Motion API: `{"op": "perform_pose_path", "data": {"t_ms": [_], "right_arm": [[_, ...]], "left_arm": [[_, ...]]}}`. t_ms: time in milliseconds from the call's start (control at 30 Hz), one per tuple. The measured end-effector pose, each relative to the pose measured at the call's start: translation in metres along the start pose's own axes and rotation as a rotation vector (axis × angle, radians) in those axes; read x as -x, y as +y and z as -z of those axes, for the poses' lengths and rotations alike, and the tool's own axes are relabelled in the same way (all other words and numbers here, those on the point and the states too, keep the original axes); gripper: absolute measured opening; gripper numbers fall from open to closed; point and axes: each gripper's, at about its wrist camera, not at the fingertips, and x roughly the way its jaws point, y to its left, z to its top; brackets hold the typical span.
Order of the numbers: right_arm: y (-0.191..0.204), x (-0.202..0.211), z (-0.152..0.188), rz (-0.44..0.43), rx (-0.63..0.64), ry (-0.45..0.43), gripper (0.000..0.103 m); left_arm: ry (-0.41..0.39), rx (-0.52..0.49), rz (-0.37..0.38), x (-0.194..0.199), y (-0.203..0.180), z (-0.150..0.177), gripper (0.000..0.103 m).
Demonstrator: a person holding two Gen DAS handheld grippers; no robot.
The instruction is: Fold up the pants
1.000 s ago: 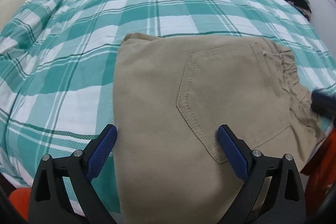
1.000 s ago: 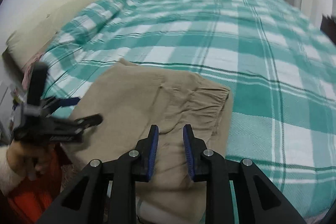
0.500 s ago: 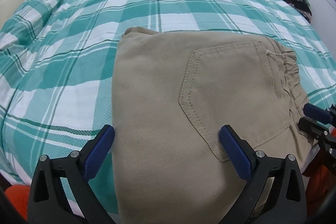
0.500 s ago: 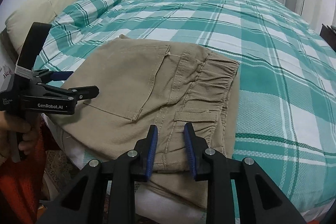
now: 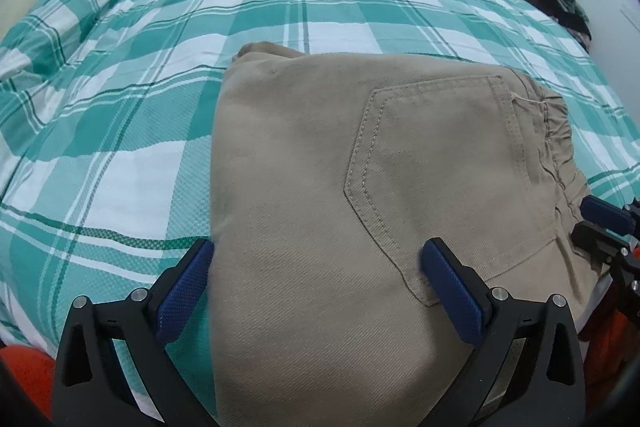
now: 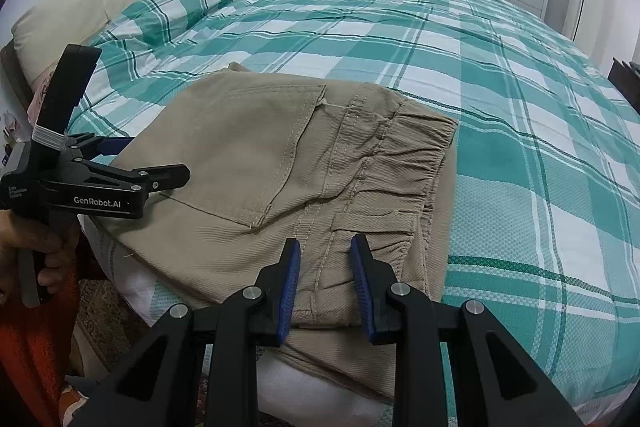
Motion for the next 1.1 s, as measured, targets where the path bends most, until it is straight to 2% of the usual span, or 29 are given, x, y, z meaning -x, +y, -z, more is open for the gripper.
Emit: {"op": "perform_pose_path", "data": {"t_ms": [367,1100], "right_arm": [[0.0053,-0.0002,0.0016,0.023,0.023,-0.008,0.028],[0.0073,-0.0002,0.0025,0.037,0.037,-0.013,0.028]], "left_arm": [[0.015,0.046,0.066,-0.0064,0.0089,0.0039,0.102],[0.007,0.041,0.063,-0.0049,0.0077,0.0049,0.102]]}}
